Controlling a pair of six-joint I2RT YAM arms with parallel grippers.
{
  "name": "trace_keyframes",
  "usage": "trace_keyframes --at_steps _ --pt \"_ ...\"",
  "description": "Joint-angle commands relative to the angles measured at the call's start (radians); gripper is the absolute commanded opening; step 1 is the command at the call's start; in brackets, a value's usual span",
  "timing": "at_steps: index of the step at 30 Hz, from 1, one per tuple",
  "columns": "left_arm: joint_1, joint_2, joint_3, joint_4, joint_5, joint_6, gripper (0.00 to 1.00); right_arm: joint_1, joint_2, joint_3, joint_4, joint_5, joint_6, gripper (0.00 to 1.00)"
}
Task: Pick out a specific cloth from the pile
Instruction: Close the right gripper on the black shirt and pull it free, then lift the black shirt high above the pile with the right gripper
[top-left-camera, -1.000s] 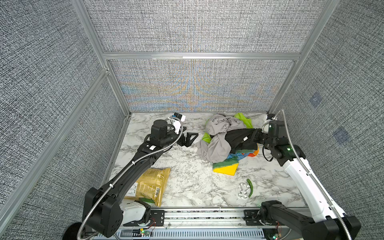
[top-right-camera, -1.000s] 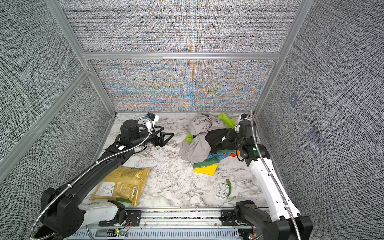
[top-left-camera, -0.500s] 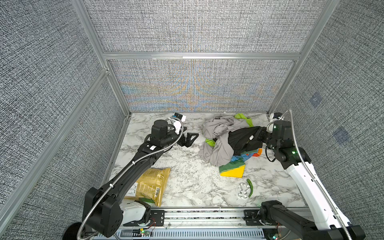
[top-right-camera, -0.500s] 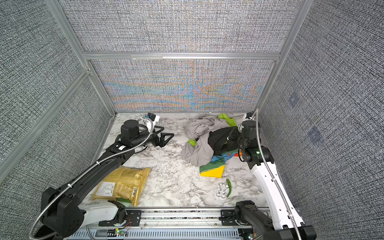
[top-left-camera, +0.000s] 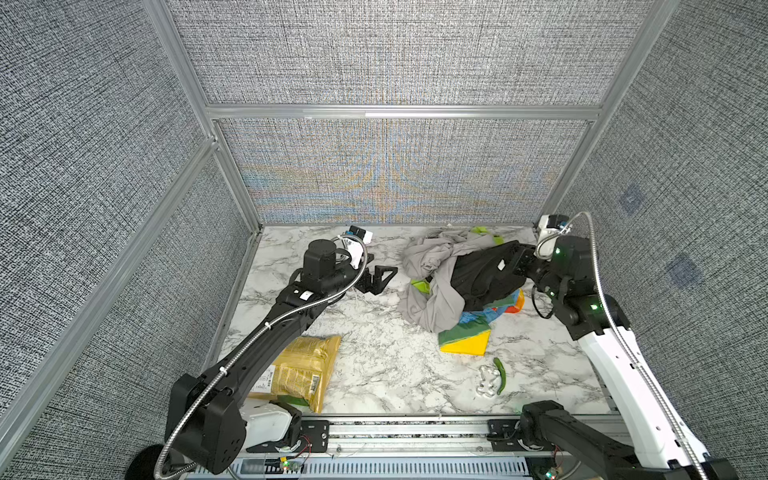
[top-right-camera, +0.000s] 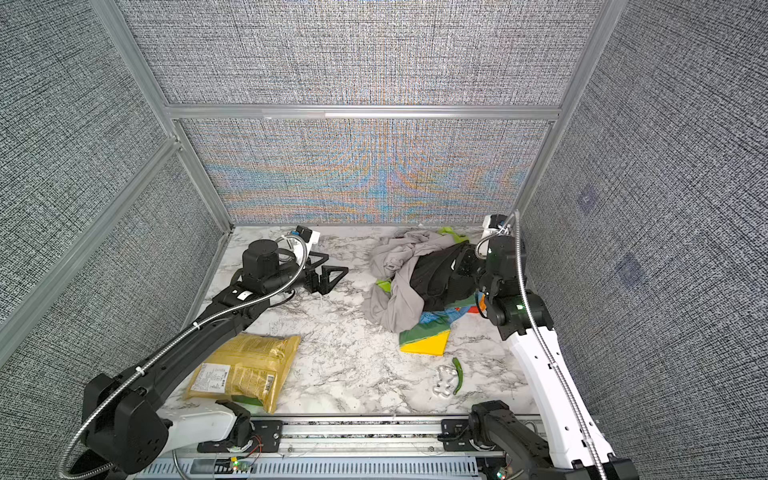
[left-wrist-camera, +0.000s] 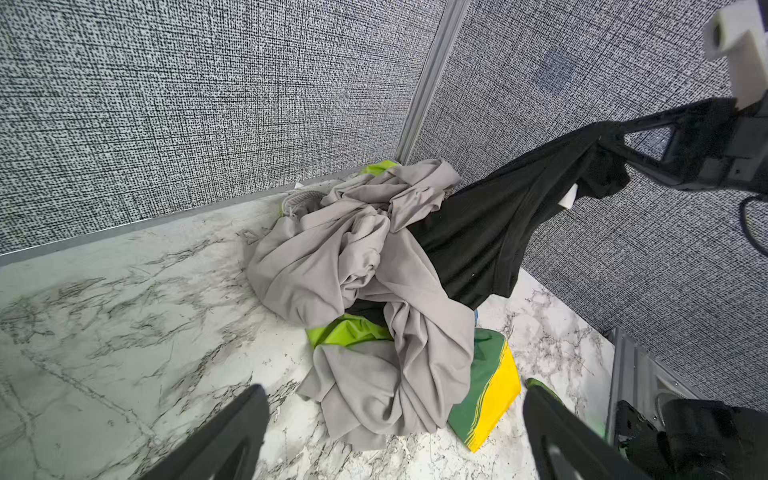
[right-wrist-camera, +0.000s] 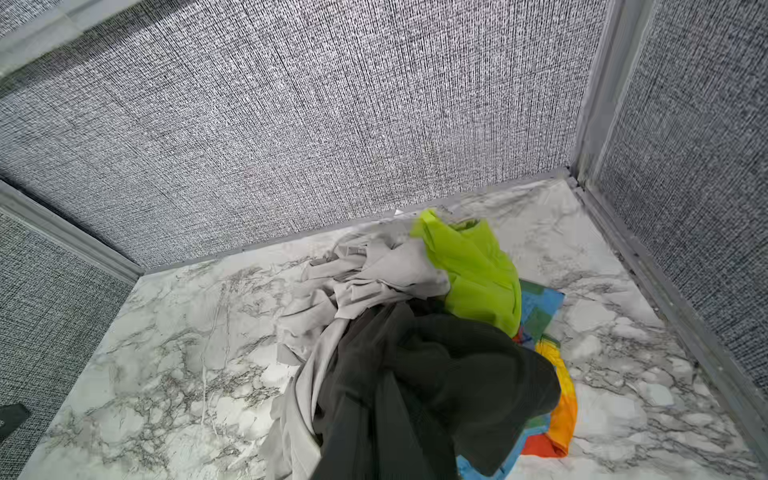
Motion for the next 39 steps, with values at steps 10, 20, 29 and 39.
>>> trace_keyframes --at_steps 10,20,29,39 --pt "-0.001 -0.007 0.009 0.004 -0.003 0.012 0.99 0.003 0.007 0.155 0.101 0.082 0.025 0.01" --pt "-0.002 -0.007 0.007 0.006 0.002 0.012 0.99 0.002 0.032 0.303 0.105 0.079 0.018 0.01" --pt "-0.002 -0.01 0.0 0.022 0.03 0.015 0.99 0.002 0.043 0.448 0.139 0.111 0.031 0.01" --pt "-0.001 -0.012 0.016 -0.004 0.038 0.03 0.99 0.003 0.065 0.574 0.216 0.184 0.051 0.01"
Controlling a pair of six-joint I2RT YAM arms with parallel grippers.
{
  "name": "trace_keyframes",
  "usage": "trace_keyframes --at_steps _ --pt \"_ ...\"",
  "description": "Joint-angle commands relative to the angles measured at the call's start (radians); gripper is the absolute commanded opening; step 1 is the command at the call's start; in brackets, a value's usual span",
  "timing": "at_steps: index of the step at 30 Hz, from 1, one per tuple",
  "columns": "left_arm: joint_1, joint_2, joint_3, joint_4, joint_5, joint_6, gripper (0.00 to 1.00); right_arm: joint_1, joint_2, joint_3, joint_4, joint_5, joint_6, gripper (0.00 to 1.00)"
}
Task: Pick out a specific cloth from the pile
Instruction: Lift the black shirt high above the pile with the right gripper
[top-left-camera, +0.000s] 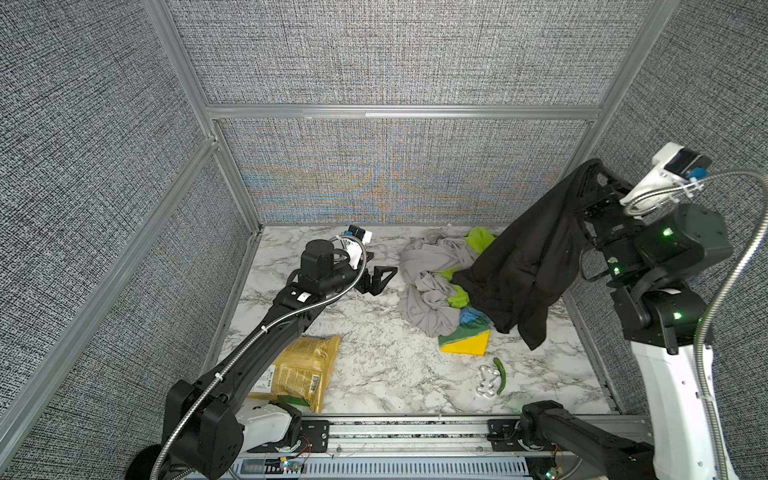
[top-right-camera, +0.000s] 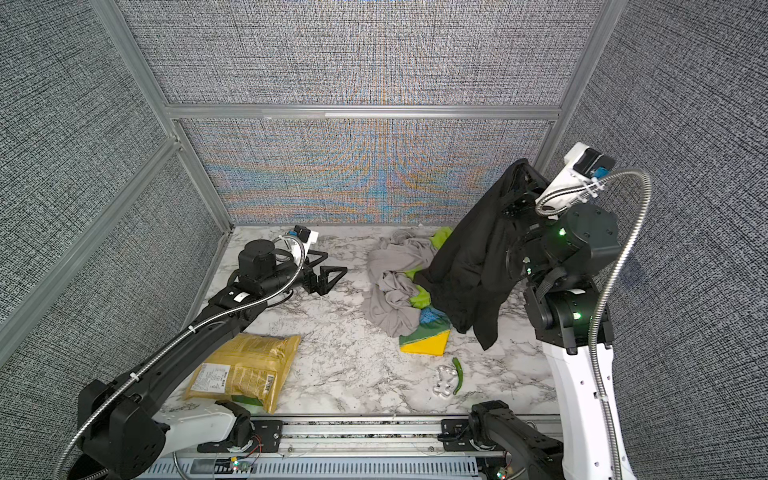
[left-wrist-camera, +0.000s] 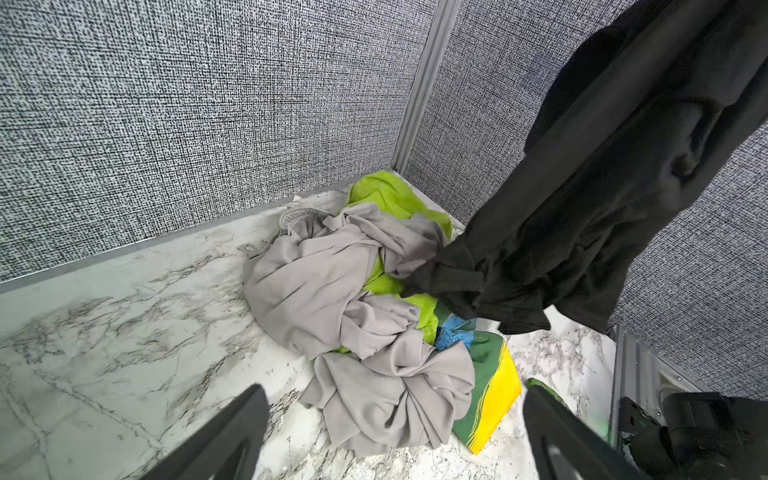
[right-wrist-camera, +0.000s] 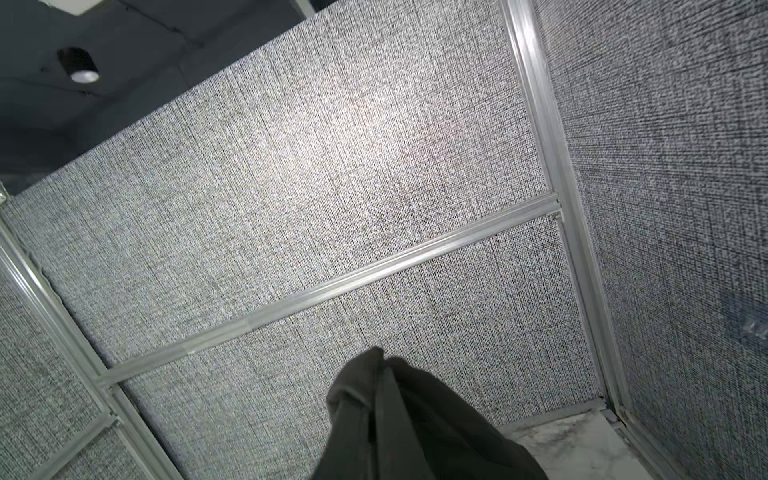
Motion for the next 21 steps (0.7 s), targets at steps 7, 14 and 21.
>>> trace_keyframes --at_steps 7,14,21 --pt "0.0 0.012 0.013 0.003 0.032 0.005 0.99 0.001 0.054 0.12 0.164 0.037 0.03 0.01" --pt "0.022 0.022 0.022 0.008 0.075 -0.024 0.99 0.001 0.095 0.212 0.211 -0.009 0.05 0.01" --pt "0.064 0.001 0.004 0.053 0.123 -0.049 0.99 0.001 0.142 0.284 0.276 -0.081 0.078 0.0"
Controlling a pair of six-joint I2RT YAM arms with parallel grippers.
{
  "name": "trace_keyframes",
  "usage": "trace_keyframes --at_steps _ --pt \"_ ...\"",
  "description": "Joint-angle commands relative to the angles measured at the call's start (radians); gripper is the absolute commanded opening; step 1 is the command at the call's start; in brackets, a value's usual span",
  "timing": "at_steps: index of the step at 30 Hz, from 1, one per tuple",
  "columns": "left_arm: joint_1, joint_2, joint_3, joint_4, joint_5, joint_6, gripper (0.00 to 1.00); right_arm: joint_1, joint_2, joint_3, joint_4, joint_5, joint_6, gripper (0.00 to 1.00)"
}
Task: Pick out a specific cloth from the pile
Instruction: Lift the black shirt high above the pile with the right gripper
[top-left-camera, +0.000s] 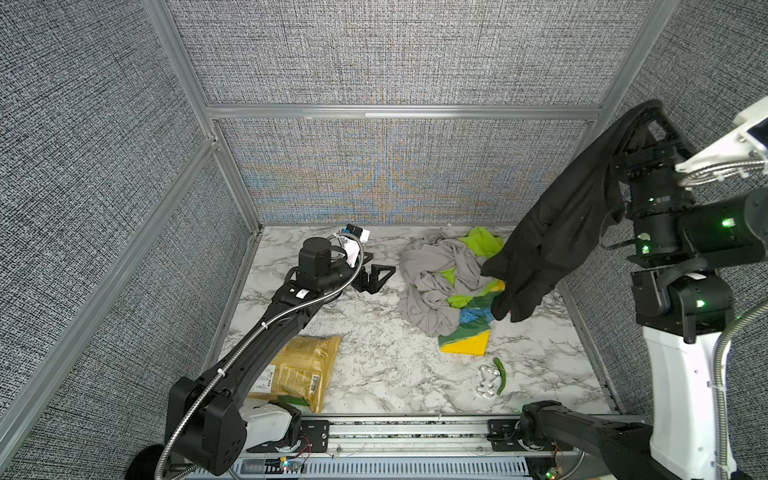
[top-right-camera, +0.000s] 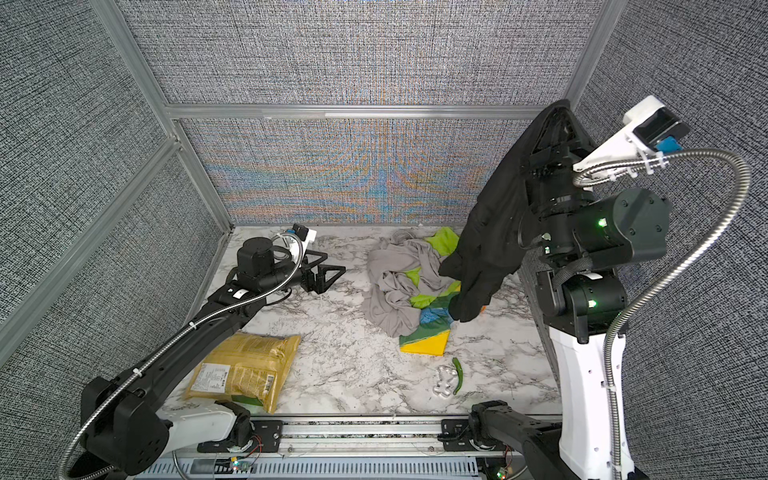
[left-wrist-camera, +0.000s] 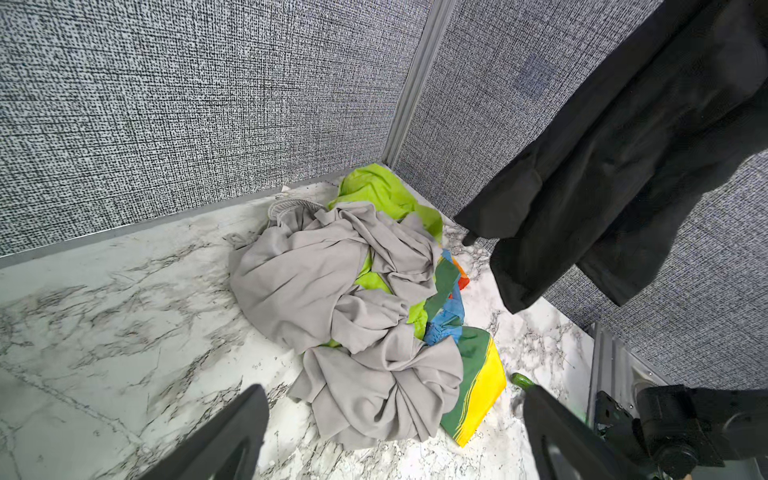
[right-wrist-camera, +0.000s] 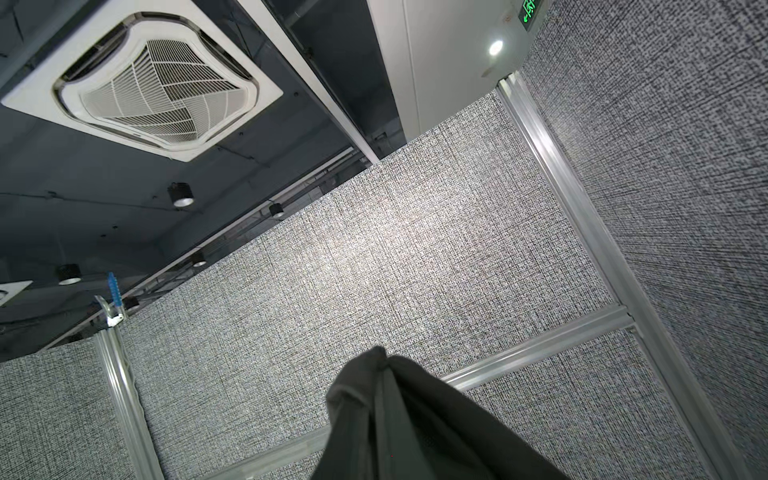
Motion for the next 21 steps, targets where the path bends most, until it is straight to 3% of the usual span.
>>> trace_keyframes --at_steps 1,8,14,21 --pt "0.019 -0.007 -0.002 0.058 0.049 -0.022 0.99 0.001 0.031 0.05 0.102 -0.072 0.029 0.0" --pt "0.087 -0.016 -0.007 0.091 0.111 -0.054 0.99 0.03 0.151 0.229 0.084 -0.213 0.081 0.0" --pt "0.159 -0.064 -0.021 0.131 0.191 -0.045 0.99 0.132 0.215 0.299 0.055 -0.202 0.007 0.0" --pt "0.225 -0.109 -0.035 0.152 0.19 -0.046 0.99 0.304 0.317 0.37 0.053 -0.201 -0.065 0.0"
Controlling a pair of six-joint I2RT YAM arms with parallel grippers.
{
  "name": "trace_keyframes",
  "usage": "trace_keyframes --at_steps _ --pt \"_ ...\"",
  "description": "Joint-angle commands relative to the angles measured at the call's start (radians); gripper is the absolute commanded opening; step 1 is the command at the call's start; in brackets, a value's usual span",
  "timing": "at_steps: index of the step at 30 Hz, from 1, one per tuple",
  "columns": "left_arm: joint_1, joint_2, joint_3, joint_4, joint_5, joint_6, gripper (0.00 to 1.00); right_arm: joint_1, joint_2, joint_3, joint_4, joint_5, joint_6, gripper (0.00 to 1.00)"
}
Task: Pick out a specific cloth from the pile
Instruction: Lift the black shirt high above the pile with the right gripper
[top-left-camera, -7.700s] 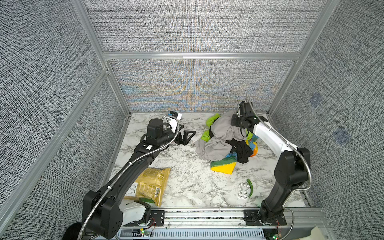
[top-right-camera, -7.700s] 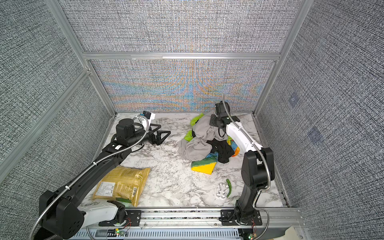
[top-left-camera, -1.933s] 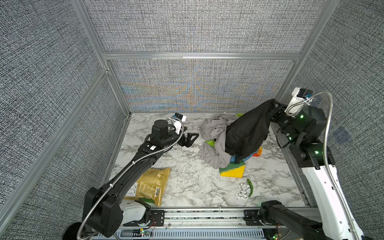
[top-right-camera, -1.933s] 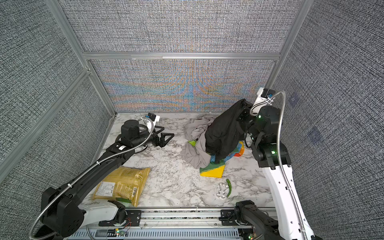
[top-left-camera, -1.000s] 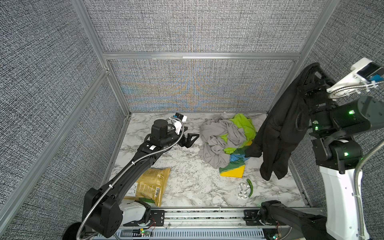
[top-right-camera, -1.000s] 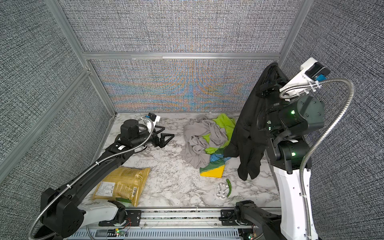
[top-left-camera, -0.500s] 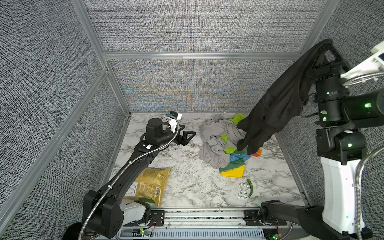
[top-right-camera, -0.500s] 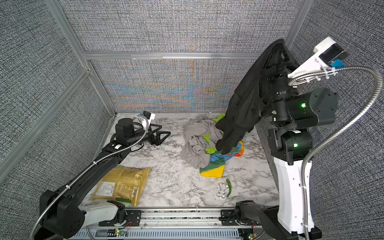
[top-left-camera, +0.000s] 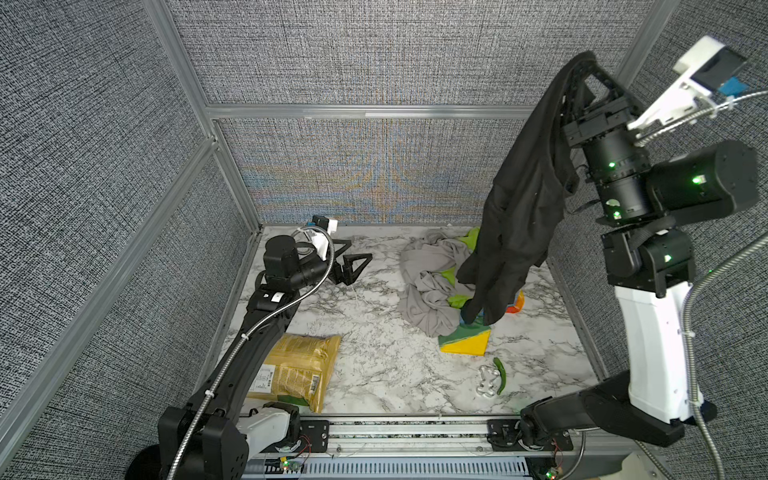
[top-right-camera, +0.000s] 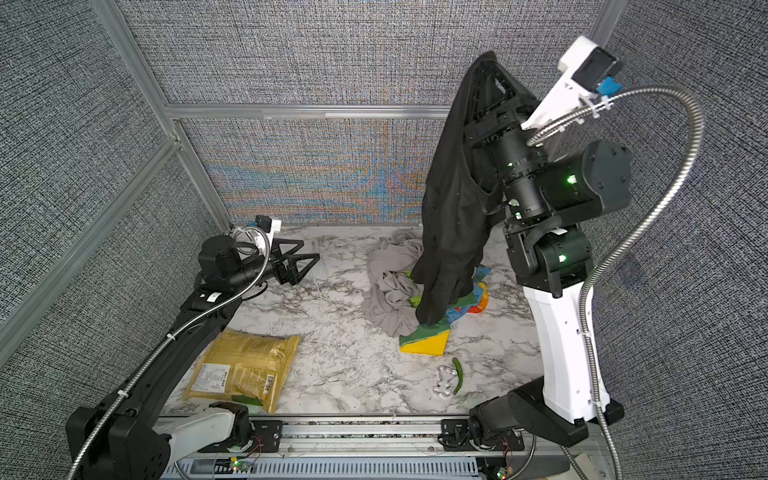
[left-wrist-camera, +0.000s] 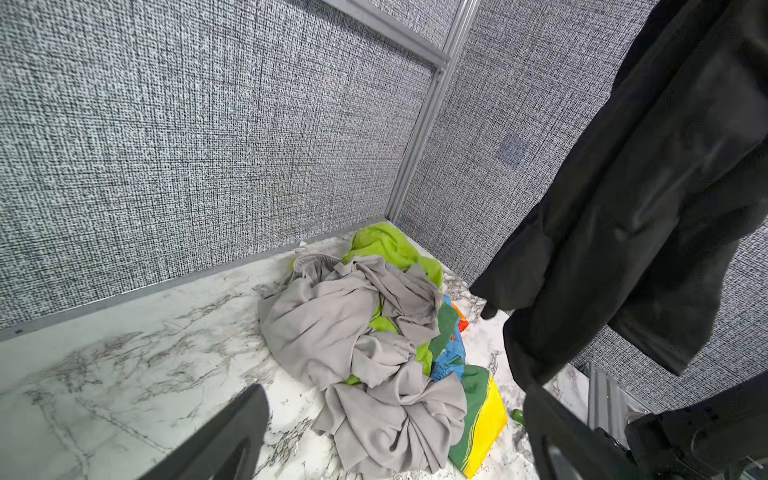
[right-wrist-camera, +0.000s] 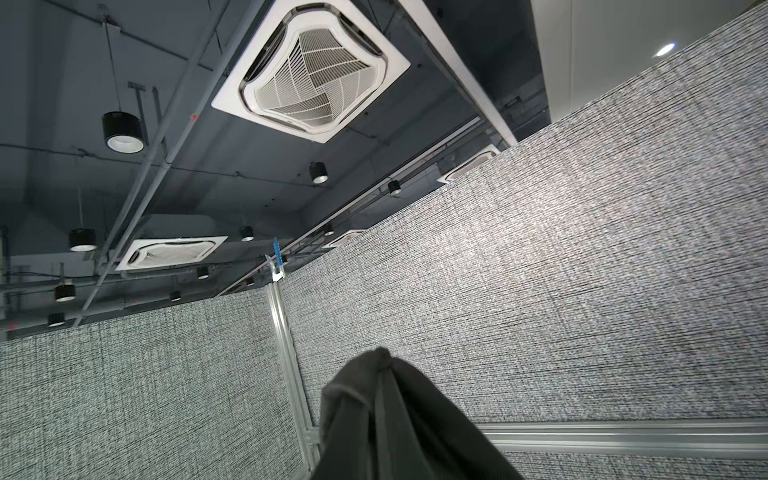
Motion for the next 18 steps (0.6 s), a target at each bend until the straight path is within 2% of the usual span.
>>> trace_keyframes --at_steps 1,9,13,18 --pt "0.025 -0.014 -0.003 0.055 0.015 0.002 0.99 0.066 0.047 0.032 0.028 -0.01 -0.058 0.0" --pt "0.101 -0.059 -0.029 0.097 -0.022 -0.028 0.99 0.219 0.188 0.113 0.025 0.003 -0.108 0.0" --pt "0.148 -0.071 -0.045 0.137 -0.01 -0.062 0.99 0.273 0.28 0.229 -0.014 -0.008 -0.125 0.0" --pt "0.177 -0.091 -0.065 0.17 -0.019 -0.081 0.99 0.316 0.344 0.242 0.022 -0.003 -0.105 0.0"
